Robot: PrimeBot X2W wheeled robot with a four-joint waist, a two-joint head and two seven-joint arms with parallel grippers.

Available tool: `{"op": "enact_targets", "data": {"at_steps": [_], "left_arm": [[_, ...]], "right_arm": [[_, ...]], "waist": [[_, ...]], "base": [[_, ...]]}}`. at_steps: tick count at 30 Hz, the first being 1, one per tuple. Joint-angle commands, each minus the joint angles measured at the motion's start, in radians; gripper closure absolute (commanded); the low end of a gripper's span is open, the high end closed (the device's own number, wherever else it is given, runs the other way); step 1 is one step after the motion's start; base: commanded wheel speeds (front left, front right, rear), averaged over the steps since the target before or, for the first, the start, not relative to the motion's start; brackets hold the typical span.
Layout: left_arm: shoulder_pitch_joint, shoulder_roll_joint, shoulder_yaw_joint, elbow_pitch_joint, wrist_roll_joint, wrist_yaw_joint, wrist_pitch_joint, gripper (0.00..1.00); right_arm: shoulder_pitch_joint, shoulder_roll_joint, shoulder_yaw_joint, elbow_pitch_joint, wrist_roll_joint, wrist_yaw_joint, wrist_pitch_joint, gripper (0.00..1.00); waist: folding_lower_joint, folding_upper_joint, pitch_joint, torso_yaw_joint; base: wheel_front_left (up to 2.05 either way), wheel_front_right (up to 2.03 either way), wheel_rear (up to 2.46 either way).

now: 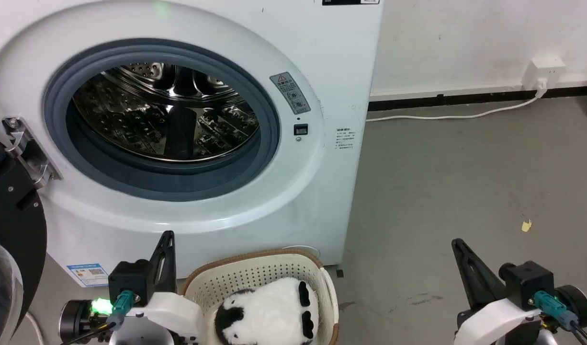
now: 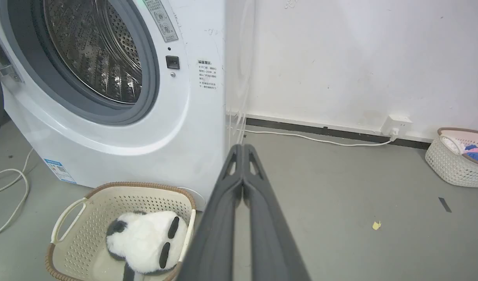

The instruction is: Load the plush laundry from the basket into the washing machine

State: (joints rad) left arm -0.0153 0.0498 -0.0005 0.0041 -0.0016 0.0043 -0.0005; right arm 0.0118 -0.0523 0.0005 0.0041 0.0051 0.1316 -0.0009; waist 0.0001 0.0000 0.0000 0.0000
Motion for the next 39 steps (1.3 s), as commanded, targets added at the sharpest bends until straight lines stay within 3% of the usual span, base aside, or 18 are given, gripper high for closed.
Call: {"op": "enact_targets", "data": {"at_steps": [1, 39], "left_arm": [[0.015, 0.000, 0.000, -0.004, 0.002, -0.004, 0.000, 1.00], [0.015, 0.000, 0.000, -0.004, 0.002, -0.004, 0.000, 1.00]], "right_arm": [[-0.012, 0.002, 0.000, -0.004, -0.005, -0.001, 0.001, 1.00], [-0.012, 0.002, 0.000, -0.004, -0.005, -0.001, 0.001, 1.00]], "waist": [[-0.0001, 0.0000, 0.000, 0.000], [-0.0001, 0.0000, 0.000, 0.000]], "base": [[0.00, 0.00, 0.00], [0.00, 0.00, 0.00]]}}
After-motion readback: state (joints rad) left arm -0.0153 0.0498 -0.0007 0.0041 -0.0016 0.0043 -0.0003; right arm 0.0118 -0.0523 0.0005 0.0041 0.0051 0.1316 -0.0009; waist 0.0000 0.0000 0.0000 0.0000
